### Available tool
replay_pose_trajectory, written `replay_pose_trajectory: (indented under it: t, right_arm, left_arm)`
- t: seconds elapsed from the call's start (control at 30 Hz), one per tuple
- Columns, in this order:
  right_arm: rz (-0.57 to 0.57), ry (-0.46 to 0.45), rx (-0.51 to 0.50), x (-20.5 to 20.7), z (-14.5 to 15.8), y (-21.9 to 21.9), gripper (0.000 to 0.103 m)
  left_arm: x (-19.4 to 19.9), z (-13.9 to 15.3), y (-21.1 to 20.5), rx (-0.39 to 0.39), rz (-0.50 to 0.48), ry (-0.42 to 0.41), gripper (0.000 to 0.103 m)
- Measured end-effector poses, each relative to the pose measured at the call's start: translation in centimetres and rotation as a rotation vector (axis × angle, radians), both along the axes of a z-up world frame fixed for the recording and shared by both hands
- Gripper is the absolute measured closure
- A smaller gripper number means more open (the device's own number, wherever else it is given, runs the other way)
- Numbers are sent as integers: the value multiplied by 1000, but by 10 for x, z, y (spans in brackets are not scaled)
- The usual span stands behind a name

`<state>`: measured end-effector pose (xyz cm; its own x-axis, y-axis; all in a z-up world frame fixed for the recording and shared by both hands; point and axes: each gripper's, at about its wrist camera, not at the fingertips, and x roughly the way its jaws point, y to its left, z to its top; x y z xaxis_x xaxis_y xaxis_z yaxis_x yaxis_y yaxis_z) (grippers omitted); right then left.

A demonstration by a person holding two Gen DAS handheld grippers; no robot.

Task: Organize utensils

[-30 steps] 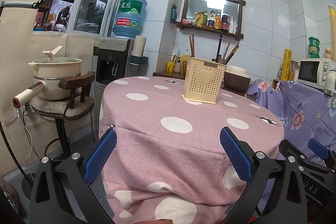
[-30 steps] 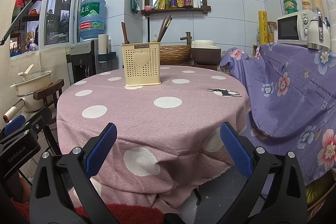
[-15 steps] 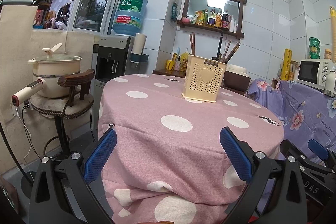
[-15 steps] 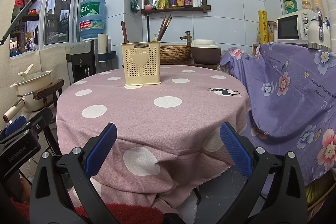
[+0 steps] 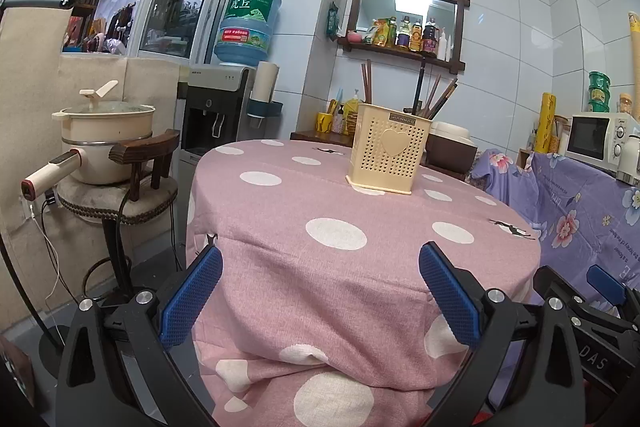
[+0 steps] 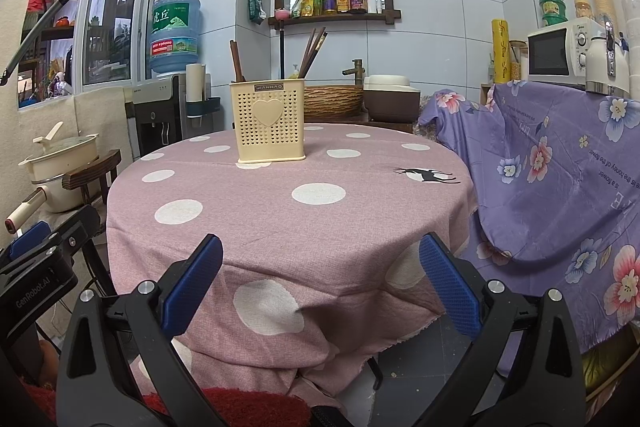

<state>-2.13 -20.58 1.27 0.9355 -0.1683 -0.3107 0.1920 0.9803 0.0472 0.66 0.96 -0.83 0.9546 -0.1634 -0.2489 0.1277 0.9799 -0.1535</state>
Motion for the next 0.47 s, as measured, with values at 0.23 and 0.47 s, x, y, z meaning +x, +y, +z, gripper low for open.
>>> replay_pose_trajectory:
  t: [0.23, 0.47]
  right_arm:
    - [0, 1, 0, 0, 0, -1, 6]
    - [0, 1, 0, 0, 0, -1, 6]
  left_arm:
    - [0, 0, 0, 0, 0, 2, 5]
    - [0, -4, 1, -2, 5, 9, 5]
